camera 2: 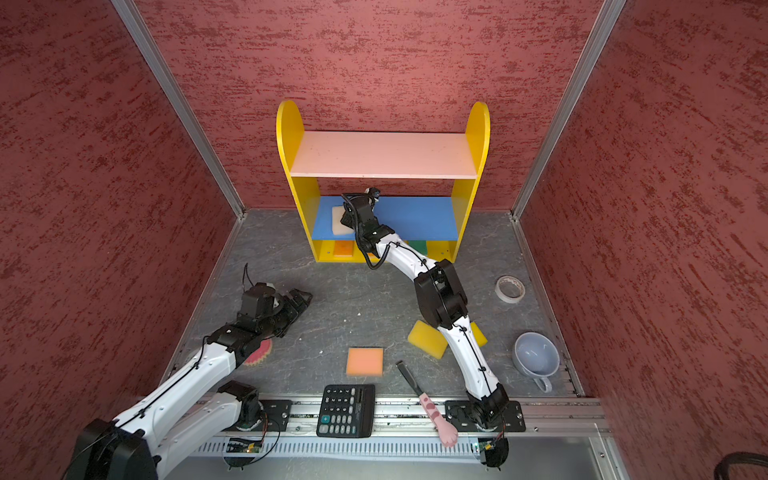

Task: Place and organize the cleaning sponges onto the shelf
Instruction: 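Set the white sponge upright on the blue shelf with the right gripper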

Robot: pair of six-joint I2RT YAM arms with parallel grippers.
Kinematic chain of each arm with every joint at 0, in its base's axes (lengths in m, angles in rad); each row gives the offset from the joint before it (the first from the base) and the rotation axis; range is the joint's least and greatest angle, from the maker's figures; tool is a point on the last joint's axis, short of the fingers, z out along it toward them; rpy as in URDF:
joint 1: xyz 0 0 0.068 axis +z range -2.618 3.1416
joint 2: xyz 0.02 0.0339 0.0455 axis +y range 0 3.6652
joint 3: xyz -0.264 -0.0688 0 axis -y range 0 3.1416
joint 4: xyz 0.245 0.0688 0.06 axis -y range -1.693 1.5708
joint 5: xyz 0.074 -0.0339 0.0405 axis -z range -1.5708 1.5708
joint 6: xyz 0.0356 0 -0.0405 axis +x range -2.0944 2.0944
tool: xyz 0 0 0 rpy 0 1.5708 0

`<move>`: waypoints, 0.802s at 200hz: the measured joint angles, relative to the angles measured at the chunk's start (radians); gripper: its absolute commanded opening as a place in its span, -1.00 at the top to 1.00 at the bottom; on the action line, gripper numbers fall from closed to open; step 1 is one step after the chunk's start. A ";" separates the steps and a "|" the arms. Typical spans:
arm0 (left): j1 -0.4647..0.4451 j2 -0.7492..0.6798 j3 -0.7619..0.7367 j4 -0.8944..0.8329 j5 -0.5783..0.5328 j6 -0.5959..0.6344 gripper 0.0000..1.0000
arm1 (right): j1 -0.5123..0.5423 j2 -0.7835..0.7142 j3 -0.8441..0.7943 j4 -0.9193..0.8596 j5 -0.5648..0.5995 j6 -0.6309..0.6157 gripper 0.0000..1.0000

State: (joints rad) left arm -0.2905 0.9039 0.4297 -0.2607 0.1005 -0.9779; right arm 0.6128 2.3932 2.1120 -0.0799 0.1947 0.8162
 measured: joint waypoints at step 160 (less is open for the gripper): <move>0.022 0.024 0.000 0.015 0.031 0.007 -0.99 | 0.001 -0.084 -0.126 0.001 -0.007 -0.011 -0.04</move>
State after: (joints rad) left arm -0.2684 0.9283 0.4297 -0.2459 0.1318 -0.9710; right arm 0.6136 2.3089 1.9858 -0.0792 0.1875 0.8051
